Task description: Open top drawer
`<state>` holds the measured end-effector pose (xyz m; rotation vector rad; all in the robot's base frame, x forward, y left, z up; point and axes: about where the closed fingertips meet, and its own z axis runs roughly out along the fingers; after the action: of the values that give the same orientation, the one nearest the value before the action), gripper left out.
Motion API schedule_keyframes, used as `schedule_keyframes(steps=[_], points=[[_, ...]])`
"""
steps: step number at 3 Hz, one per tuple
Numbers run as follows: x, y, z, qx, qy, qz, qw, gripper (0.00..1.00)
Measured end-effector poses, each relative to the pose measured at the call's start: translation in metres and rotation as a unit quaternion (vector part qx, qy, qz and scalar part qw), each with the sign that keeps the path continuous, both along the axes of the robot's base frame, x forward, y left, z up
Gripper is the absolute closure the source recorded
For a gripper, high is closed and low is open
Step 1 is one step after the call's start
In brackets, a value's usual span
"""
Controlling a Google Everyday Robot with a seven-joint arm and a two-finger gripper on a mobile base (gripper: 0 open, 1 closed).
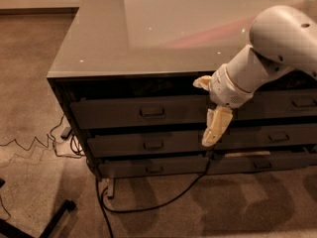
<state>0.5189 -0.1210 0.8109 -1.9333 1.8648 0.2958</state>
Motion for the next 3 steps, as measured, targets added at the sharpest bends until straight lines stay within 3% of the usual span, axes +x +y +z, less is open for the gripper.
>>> schedule_keyframes(steps=[1, 2, 3], points=[[0.019, 0.009, -0.024, 0.023, 0.008, 0.005, 0.9997, 0.00], [0.046, 0.031, -0.056, -0.002, 0.008, 0.031, 0.9995, 0.00], [0.046, 0.031, -0.056, -0.002, 0.008, 0.031, 0.9995, 0.00]])
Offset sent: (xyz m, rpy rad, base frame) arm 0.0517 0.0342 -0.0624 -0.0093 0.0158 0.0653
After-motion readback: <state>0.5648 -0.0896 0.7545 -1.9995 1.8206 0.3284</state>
